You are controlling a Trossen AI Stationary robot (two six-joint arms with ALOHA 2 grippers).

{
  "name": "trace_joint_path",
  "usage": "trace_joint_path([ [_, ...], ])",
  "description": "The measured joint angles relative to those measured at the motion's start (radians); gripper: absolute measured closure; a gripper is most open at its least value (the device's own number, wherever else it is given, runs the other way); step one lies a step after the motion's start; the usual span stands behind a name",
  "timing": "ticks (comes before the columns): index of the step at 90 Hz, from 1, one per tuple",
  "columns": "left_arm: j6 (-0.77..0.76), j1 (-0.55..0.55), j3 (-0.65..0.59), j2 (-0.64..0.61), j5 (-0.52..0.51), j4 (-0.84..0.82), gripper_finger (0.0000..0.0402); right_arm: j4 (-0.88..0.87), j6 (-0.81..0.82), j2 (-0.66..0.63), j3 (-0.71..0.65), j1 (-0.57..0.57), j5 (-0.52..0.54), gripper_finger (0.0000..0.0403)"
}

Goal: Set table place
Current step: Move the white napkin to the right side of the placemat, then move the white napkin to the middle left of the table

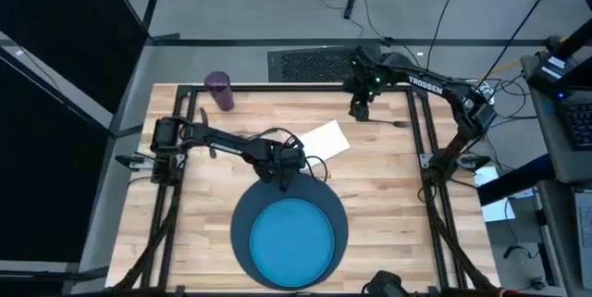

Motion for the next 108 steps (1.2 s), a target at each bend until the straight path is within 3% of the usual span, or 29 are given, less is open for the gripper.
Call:
trace_joint_path([
  [12, 0.045, 0.001, 0.000, 0.002, -0.063, 0.064, 0.0266, 0.014, 0.001, 0.000, 0.000, 0.000, 0.000, 0.0174],
  [42, 0.009, 0.001, 0.000, 0.002, -0.024, 0.022, 0.0394, 0.007, 0.011, 0.000, 0.000, 0.000, 0.000, 0.0174],
  [87, -0.149, 0.011, 0.000, 0.001, -0.033, -0.049, 0.0401, 0.007, 0.030, 0.000, 0.000, 0.000, 0.000, 0.0174],
  [108, -0.133, -0.031, 0.000, -0.013, -0.114, -0.024, 0.0401, 0.006, 0.026, 0.000, 0.000, 0.000, 0.000, 0.0174],
])
